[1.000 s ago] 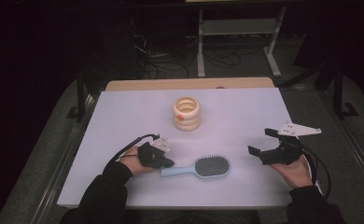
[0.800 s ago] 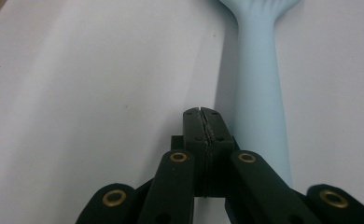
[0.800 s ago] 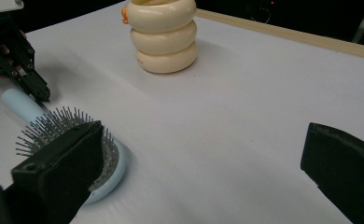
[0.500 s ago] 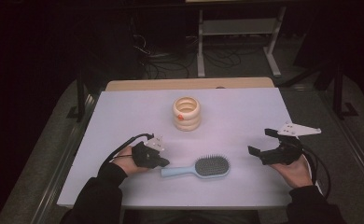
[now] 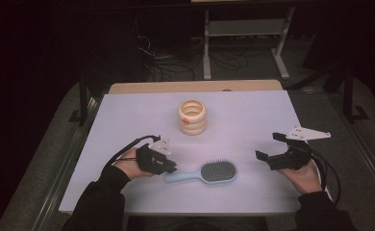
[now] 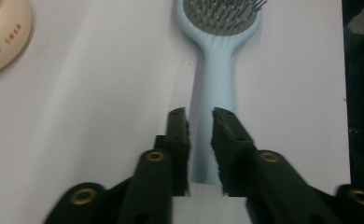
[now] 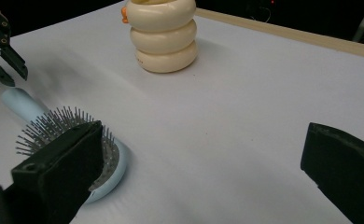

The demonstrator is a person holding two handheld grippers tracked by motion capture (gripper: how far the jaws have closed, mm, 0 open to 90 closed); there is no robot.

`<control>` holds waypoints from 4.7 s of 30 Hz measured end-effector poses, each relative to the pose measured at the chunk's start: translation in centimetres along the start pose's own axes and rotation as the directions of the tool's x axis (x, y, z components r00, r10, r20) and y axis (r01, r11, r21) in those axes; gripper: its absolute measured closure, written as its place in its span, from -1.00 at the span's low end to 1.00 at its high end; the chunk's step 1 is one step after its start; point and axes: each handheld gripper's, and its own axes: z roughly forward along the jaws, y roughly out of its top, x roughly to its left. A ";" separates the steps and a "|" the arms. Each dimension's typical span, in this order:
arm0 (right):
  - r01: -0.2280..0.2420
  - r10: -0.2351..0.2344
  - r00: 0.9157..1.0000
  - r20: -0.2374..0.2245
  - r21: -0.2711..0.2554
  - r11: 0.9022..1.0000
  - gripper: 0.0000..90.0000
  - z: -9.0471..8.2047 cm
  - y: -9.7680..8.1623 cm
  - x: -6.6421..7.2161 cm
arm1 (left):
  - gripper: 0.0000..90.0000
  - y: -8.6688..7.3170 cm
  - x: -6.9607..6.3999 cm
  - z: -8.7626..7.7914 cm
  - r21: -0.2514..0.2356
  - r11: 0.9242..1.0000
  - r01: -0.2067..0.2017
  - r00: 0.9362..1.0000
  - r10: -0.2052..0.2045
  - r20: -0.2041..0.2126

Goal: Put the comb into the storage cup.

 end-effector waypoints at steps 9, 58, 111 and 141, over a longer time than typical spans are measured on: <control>0.000 0.000 1.000 -0.004 0.002 1.000 -1.00 0.0 0.0 0.0 | 0.25 1.7 -0.2 0.2 -0.002 1.000 -0.015 1.000 0.015 0.015; 0.005 -0.005 1.000 -0.018 0.013 1.000 -1.00 0.1 -0.1 0.1 | -0.48 3.8 -0.8 6.6 0.064 0.997 -0.041 0.997 0.037 0.074; 0.009 -0.008 1.000 -0.015 0.019 1.000 -1.00 0.2 -0.1 0.1 | 0.56 4.4 -0.4 7.0 0.107 0.991 -0.080 0.995 0.074 0.061; 0.004 -0.004 1.000 -0.013 0.020 1.000 -1.00 0.2 -0.1 0.1 | 0.55 4.1 0.3 1.5 0.028 0.998 -0.060 0.998 0.061 -0.028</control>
